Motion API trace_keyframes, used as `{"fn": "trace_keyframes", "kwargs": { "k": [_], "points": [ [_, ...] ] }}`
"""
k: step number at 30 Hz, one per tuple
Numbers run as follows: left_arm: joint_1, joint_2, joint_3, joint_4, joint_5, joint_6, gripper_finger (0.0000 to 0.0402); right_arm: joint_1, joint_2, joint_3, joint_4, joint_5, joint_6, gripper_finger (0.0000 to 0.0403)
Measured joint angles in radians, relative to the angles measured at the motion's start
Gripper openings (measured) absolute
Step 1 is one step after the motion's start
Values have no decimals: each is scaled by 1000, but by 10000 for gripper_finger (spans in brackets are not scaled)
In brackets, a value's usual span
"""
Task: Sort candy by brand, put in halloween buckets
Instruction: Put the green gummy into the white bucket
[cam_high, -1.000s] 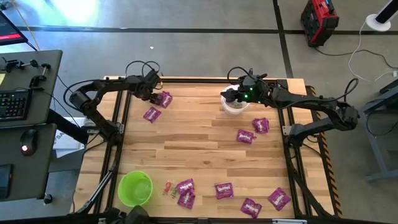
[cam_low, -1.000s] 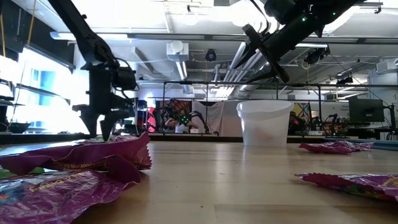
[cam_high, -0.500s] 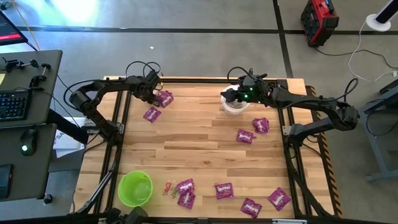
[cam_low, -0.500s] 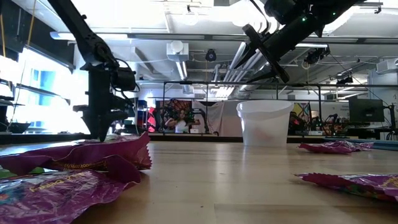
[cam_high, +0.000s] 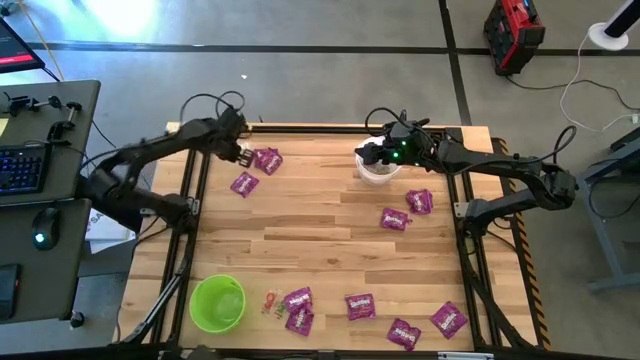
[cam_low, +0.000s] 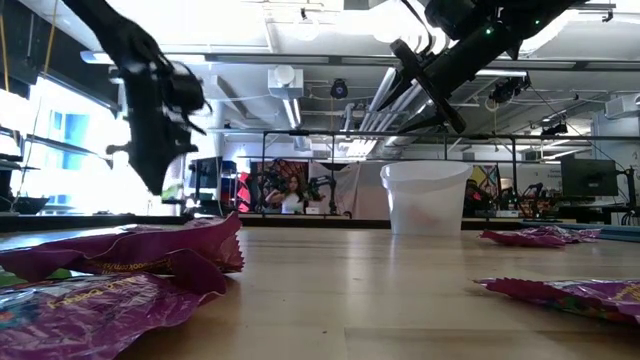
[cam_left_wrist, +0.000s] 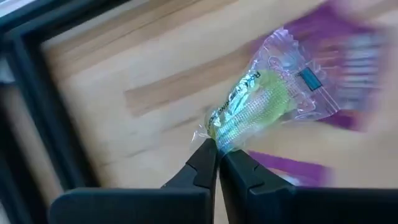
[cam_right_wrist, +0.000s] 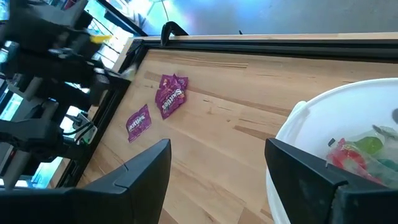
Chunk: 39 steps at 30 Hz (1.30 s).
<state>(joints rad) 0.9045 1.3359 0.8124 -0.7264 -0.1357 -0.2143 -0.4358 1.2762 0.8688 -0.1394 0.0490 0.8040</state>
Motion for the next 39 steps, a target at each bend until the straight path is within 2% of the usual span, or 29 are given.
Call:
{"fn": "trace_keyframes", "kwargs": {
  "k": [7,9,12,15,19,22,25,27,32,39],
  "points": [
    [-100,-267,0,39,381,59,1,0,0,0,0,0,0,254],
    [-168,-310,1,49,435,52,1,0,0,0,0,0,0,254],
    [-296,-320,1,49,441,1,1,0,0,0,1,0,0,254],
    [-441,-283,1,93,450,-28,0,0,0,0,1,0,0,254],
    [-615,-168,1,286,474,-77,0,0,0,0,1,0,0,254],
    [-693,-59,1,491,618,-143,0,0,0,0,1,0,0,254],
    [-733,35,1,648,776,-224,0,0,0,0,1,1,-1,254],
    [-748,85,1,709,834,-260,0,0,0,0,1,0,-1,254],
    [-783,186,0,755,862,-308,0,0,0,0,0,0,-3,254],
    [-795,190,0,826,861,-348,0,0,0,0,-8,0,-23,254]
  ]
}}
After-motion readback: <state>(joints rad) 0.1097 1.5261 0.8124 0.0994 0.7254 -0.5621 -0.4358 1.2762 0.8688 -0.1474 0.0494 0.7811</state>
